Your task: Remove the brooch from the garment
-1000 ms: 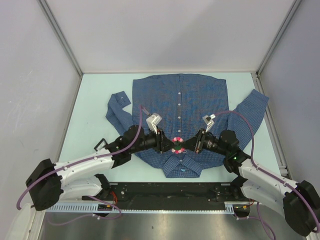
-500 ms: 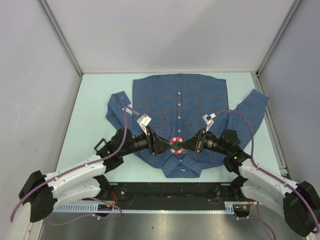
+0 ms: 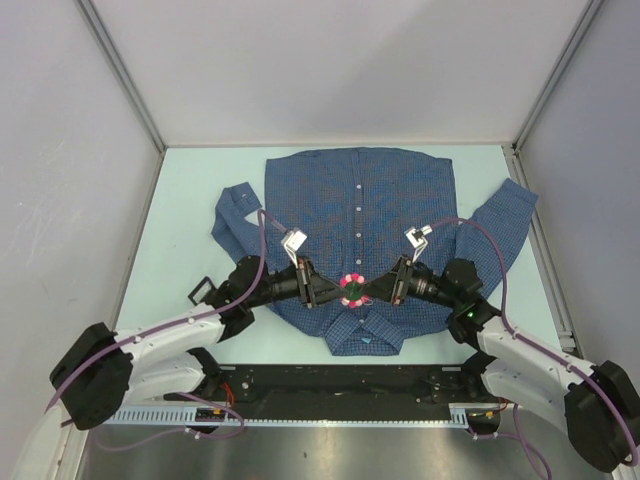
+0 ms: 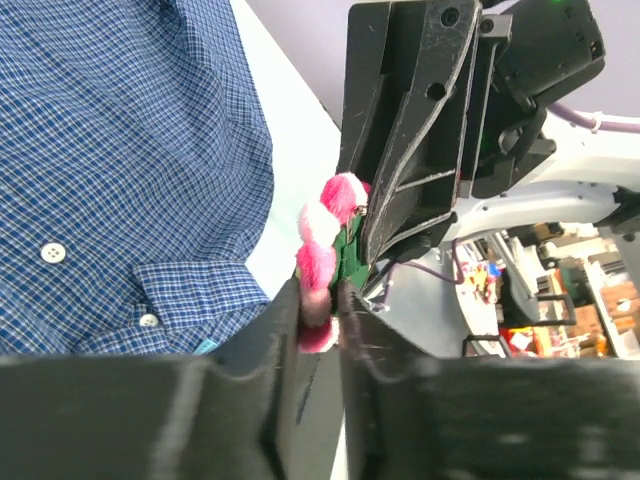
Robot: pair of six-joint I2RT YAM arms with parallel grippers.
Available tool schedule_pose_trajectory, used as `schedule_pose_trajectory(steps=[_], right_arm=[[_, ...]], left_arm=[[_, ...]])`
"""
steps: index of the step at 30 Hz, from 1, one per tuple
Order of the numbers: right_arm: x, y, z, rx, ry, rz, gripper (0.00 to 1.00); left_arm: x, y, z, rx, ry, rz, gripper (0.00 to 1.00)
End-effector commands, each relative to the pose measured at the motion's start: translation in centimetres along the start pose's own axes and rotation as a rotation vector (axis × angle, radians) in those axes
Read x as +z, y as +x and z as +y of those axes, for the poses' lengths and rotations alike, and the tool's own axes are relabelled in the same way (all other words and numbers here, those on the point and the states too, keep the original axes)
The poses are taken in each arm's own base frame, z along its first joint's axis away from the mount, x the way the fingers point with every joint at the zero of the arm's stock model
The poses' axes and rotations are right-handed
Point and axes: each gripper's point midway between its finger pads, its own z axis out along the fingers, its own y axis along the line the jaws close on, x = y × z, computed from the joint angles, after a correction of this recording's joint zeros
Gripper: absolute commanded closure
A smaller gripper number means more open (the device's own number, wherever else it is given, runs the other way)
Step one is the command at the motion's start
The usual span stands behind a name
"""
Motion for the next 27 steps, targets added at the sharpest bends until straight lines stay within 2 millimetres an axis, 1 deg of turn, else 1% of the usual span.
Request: schedule_pose_trajectory(steps=[1,2,3,8,12,18,27], right_arm=[[0.4,-1.0,1.3,-0.026,-0.043,-0.024,1.0],[0.4,-1.1,1.2,-0.022,-0.038,-0.026,1.0],[0.4,-1.1,1.2,-0.023,-0.039,-0.029,1.0],[0.7,-1.3,0.7,0.017,-0.024,-0.036,0.94],[0.8,-1.4,0.4,0.029,-0.01,-0.043,0.86],[0.8,-1.5,0.3,0.037,-0.009,-0.045,0.82],[1.0,-1.3,-0.1,0.035,0.0,-0.035,0.72]], left_arm=[[0.1,-0.8,-1.9,0.033,0.096,-0.017,0.87],[0.1,-0.8,-1.9,0.031,0.094,-0.015,0.96],[0.1,-0.7,-1.8,0.03,0.09,-0.012,1.0],[0.2,-0.5,-1.6,0.016,0.08,0.002,1.0],[0.6,-0.2,-1.1,-0.022,0.063,0.021,1.0],[0.8,0.4,-0.6,-0.06,0.059,0.039,1.0],[0.9,0.0,-1.0,-0.058,0.072,0.033,1.0]])
